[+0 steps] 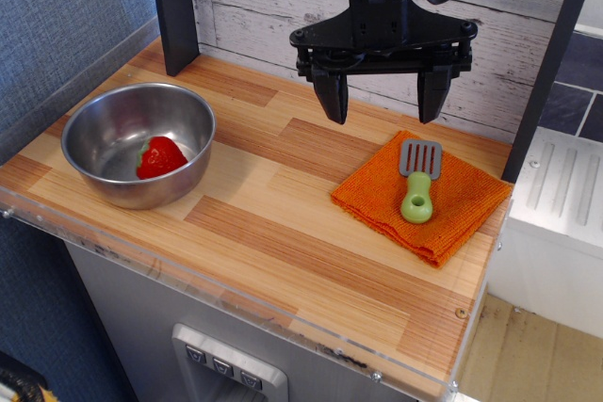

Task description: Put the strawberry next to the cloth.

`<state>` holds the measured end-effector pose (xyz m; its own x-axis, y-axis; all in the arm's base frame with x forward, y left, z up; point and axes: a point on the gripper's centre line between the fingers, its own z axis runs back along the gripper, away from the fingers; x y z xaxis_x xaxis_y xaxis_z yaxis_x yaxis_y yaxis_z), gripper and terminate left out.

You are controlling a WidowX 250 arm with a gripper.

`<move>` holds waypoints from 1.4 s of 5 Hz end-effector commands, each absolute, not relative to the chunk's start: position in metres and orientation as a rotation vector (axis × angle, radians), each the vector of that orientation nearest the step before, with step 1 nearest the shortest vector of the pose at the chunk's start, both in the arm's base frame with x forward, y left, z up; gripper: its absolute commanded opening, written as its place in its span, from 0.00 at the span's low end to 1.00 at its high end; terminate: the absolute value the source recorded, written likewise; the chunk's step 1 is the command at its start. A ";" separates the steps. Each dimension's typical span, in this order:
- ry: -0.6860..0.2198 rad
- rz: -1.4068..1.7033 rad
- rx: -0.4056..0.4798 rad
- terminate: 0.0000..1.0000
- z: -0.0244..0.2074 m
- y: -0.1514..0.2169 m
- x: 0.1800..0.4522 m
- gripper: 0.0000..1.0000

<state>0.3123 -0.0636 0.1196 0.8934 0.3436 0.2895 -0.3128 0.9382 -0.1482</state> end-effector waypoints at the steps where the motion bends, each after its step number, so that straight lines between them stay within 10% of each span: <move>1: -0.318 0.341 -0.099 0.00 0.120 -0.064 0.312 1.00; 7: -0.297 0.579 0.072 0.00 0.122 0.096 0.306 1.00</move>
<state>0.3073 0.0932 0.1101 0.8062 0.5300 0.2629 -0.5466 0.8373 -0.0118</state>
